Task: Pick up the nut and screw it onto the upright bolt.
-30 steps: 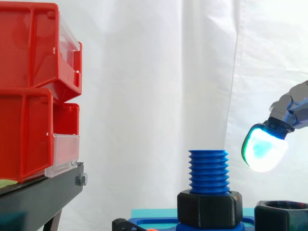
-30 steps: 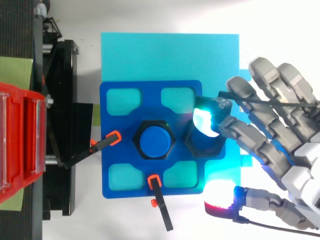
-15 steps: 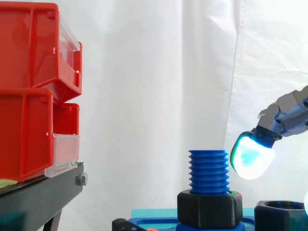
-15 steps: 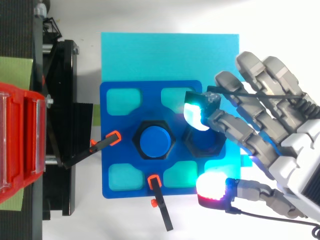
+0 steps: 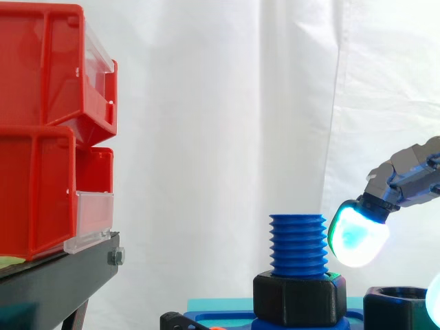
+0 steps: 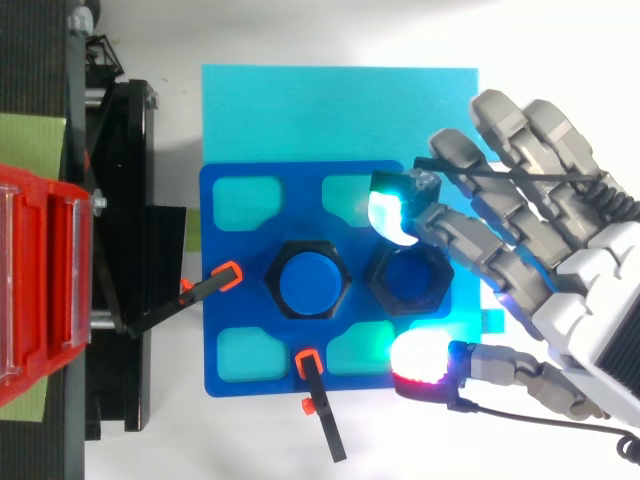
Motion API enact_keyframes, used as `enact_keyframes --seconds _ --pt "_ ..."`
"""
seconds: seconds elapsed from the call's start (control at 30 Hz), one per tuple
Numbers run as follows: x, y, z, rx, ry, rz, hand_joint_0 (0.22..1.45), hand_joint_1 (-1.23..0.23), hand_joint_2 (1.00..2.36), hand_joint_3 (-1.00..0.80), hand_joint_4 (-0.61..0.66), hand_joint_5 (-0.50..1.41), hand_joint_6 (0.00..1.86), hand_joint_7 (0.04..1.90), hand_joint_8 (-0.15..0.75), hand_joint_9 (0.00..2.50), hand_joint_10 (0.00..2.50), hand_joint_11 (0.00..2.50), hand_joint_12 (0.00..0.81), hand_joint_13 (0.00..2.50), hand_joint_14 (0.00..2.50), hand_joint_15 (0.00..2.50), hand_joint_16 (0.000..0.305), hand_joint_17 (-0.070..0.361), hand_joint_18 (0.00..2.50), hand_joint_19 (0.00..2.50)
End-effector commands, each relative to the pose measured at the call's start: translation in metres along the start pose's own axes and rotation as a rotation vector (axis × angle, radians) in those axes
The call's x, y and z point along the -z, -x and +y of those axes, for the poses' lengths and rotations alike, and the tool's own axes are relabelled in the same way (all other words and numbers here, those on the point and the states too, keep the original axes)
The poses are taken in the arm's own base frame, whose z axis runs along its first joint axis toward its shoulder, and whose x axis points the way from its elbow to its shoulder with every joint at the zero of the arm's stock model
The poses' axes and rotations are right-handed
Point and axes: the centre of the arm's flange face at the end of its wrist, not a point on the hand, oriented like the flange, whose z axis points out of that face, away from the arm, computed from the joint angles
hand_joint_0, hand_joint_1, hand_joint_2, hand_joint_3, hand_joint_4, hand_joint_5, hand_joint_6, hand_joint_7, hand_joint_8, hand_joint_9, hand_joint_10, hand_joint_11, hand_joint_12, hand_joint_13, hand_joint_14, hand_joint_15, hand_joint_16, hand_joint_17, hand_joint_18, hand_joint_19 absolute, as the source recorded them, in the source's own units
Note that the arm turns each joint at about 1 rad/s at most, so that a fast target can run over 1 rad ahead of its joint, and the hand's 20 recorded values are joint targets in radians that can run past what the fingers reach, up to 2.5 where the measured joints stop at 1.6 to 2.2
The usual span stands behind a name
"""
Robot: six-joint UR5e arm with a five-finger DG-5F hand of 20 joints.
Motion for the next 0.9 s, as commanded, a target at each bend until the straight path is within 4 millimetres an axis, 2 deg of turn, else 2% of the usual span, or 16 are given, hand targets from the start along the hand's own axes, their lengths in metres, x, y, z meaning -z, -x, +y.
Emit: enact_keyframes --seconds 0.0,0.17,0.43,0.87 --pt "0.0 0.0 -0.001 -0.011 -0.011 0.001 0.43 -0.72 1.0 -0.5 0.23 -0.26 0.5 0.69 0.283 0.25 0.0 0.0 0.379 0.14 0.0 0.0 0.046 0.104 0.0 0.0" --pt "0.003 -0.002 -0.005 -0.026 -0.052 0.01 0.42 -0.72 1.0 -0.5 0.23 -0.26 0.5 0.69 0.283 0.25 0.0 0.0 0.38 0.13 0.0 0.0 0.047 0.105 0.0 0.0" --pt "0.012 -0.002 -0.001 -0.028 -0.094 0.014 0.42 -0.7 1.0 -0.5 0.23 -0.26 0.5 0.69 0.286 0.25 0.0 0.0 0.384 0.13 0.0 0.0 0.048 0.107 0.0 0.0" --pt "0.016 -0.002 0.004 -0.042 -0.083 0.014 0.41 -0.69 1.0 -0.5 0.24 -0.26 0.5 0.69 0.287 0.25 0.0 0.0 0.388 0.13 0.0 0.0 0.048 0.108 0.0 0.0"
